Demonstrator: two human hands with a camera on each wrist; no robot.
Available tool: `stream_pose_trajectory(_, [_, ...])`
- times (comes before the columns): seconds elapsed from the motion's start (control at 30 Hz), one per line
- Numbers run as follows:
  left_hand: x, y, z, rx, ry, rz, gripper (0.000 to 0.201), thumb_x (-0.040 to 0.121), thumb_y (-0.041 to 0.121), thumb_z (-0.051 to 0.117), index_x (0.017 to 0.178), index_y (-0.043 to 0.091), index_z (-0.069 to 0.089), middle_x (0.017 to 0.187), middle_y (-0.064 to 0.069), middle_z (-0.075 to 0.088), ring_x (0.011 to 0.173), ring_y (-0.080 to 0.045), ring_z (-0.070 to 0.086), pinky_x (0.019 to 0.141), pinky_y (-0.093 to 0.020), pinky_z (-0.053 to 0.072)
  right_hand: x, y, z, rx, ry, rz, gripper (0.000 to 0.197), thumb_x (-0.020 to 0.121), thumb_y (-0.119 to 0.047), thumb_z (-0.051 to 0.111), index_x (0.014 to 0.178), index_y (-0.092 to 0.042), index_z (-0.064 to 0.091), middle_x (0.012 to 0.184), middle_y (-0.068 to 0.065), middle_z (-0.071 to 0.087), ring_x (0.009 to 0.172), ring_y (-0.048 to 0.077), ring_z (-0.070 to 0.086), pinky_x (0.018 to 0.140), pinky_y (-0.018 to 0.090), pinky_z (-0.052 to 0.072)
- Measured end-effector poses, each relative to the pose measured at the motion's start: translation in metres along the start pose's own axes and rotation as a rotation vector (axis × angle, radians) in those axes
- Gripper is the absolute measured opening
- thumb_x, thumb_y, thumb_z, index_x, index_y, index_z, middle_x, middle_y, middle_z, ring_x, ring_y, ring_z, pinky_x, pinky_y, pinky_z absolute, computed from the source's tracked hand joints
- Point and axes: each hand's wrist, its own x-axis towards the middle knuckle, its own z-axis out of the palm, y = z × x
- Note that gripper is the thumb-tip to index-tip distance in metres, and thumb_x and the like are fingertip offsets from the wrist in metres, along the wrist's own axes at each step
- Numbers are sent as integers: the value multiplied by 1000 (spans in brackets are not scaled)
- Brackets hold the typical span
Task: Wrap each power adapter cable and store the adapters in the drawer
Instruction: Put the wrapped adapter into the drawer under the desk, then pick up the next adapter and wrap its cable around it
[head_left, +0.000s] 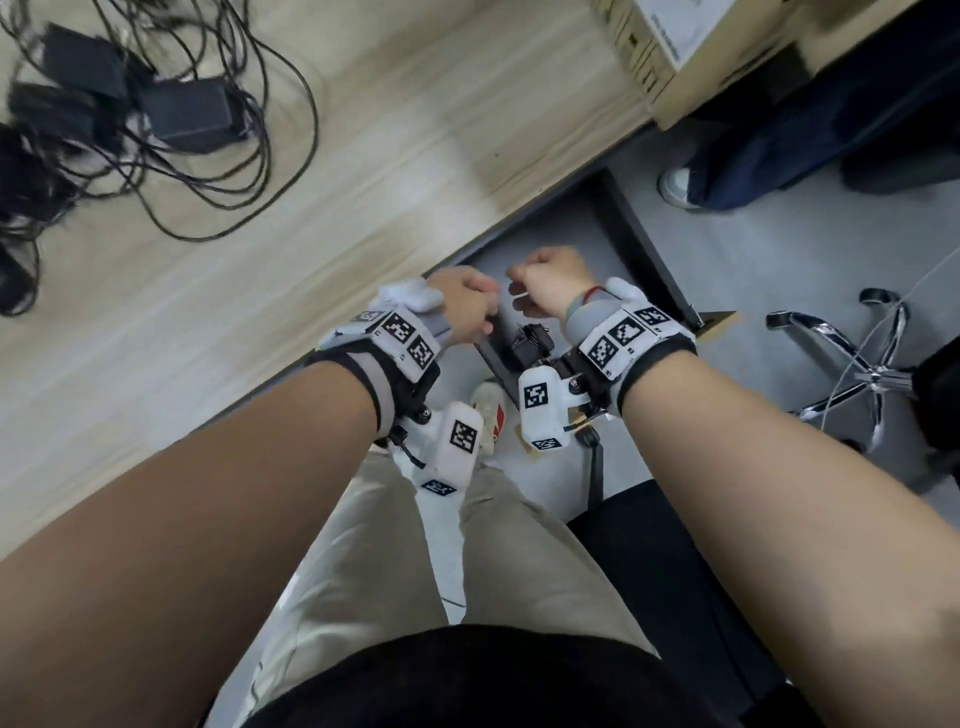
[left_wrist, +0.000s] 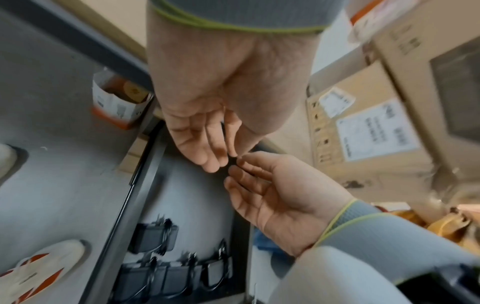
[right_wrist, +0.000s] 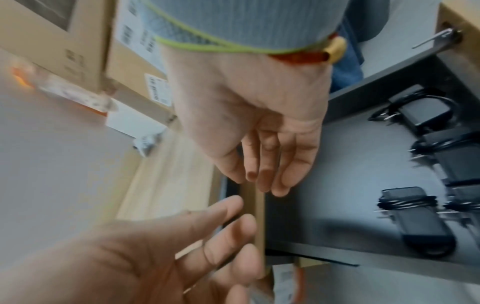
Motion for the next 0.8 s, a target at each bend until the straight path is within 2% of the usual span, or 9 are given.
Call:
stream_pose_trajectory(0.07, [-16,10,-22,-23,38,34,11,95,4,53,99,13,58,77,0,60,57,-11,59,43,-17,48,-18,-25,2,25,-9,-24,13,85,-14,62,73,-18,62,80,7,73,63,22,69,52,24,53])
stream_pose_trajectory(0.2, [-49,24,-86,-191,128,79,8,94,4,56,98,10,61,73,-5,61,39,-7,54,37,-18,43,-52,-84,17,50,-41,-113,15,87,-13,60,73,-17,57,76,7,67,53,20,59,49,24,46])
stream_pose_trajectory(0.37, [-82,23,-174,-270,362,101,14,93,9,55,105,12,62,73,-1,60,50,-11,50,40,-18,41,-87,-163,63,47,-93,-219,14,89,-13,61,76,-15,57,71,6,64,48,19,56,44,23,43])
stream_pose_trajectory(0.47, [-92,6,-235,-318,494,92,8,94,12,55,97,16,62,74,-4,59,54,-17,51,40,-19,40,-107,-206,103,33,-119,-295,14,88,-13,61,75,-15,58,71,7,64,52,21,57,45,23,44])
stream_pose_trajectory(0.57, [-97,-19,-280,-343,669,71,7,90,14,62,87,20,65,92,-18,68,75,-34,61,64,-34,52,-115,-234,143,29,-151,-345,14,90,-10,58,76,-13,59,72,8,62,51,20,56,46,23,44])
stream_pose_trajectory(0.6, [-99,-30,-299,-351,724,47,5,88,15,66,92,18,66,96,-17,69,79,-34,62,67,-31,53,-118,-244,159,23,-173,-353,15,90,-8,57,76,-13,58,72,9,61,50,19,54,45,22,43])
stream_pose_trajectory(0.67, [-101,-55,-335,-384,791,1,12,85,16,71,96,15,65,88,-7,64,72,-21,58,59,-19,47,-122,-262,194,5,-197,-368,16,90,-6,56,75,-12,58,68,8,60,49,18,53,46,22,41])
stream_pose_trajectory(0.77, [-93,-98,-380,-280,752,-126,21,74,37,72,73,21,59,71,-4,64,68,-25,61,61,-24,44,-121,-277,234,-38,-218,-377,17,90,-7,56,74,-13,59,67,6,61,48,17,54,47,23,43])
stream_pose_trajectory(0.8, [-84,-113,-393,-229,709,-190,33,66,48,70,76,19,59,76,-7,68,70,-26,64,62,-26,46,-120,-280,247,-48,-219,-368,17,91,-7,56,75,-14,59,68,6,61,48,16,54,46,22,43])
